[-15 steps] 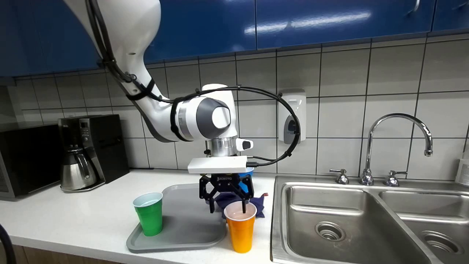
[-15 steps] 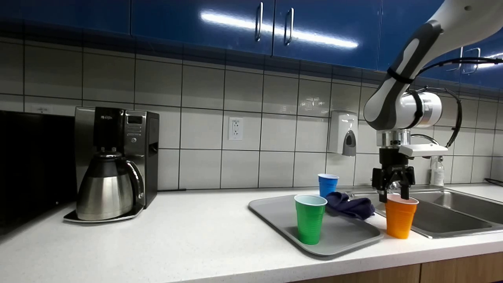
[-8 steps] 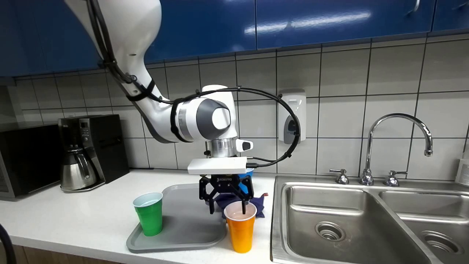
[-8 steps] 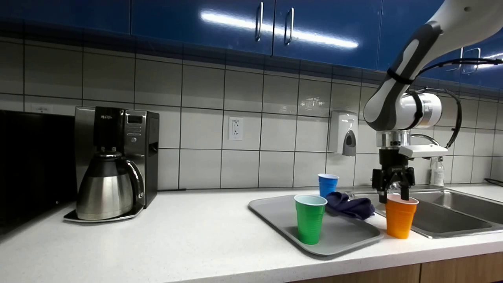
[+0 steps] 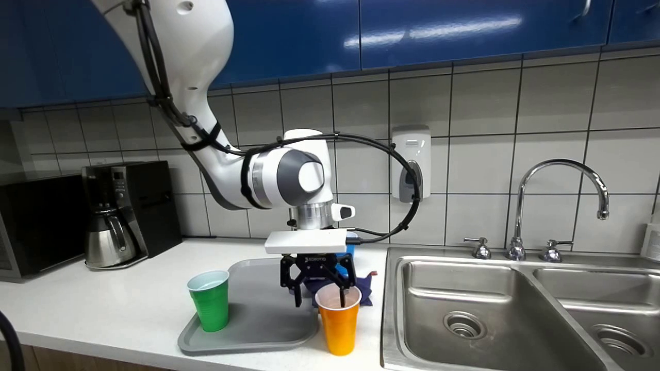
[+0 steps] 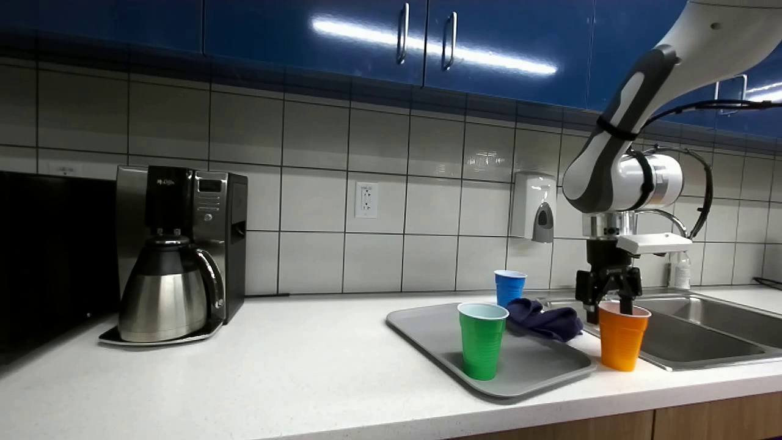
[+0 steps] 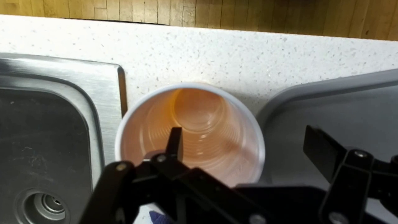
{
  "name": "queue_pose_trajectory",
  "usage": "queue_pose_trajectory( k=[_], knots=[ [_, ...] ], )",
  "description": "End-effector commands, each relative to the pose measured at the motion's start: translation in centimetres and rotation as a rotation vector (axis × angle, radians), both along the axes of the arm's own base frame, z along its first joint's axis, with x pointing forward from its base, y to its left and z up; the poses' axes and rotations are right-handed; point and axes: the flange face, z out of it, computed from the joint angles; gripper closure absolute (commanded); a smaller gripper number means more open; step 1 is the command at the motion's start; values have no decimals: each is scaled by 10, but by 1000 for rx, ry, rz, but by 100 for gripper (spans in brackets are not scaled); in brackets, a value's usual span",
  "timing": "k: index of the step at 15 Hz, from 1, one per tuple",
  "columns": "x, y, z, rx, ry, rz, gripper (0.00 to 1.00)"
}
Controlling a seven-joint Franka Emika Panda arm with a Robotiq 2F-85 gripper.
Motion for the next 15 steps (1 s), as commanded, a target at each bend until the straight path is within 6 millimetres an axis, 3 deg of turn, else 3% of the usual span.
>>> queue_pose_trajectory(
  k=[1, 7, 8, 9, 15],
  knots=[
    [3, 3, -8, 10, -12, 18, 0],
    [4, 6, -13, 13, -8, 24, 0],
    [4, 6, -13, 12, -10, 24, 25],
    [4, 6, -12, 10, -11, 26, 26],
    [4, 5, -10, 4, -20, 29, 73]
  ],
)
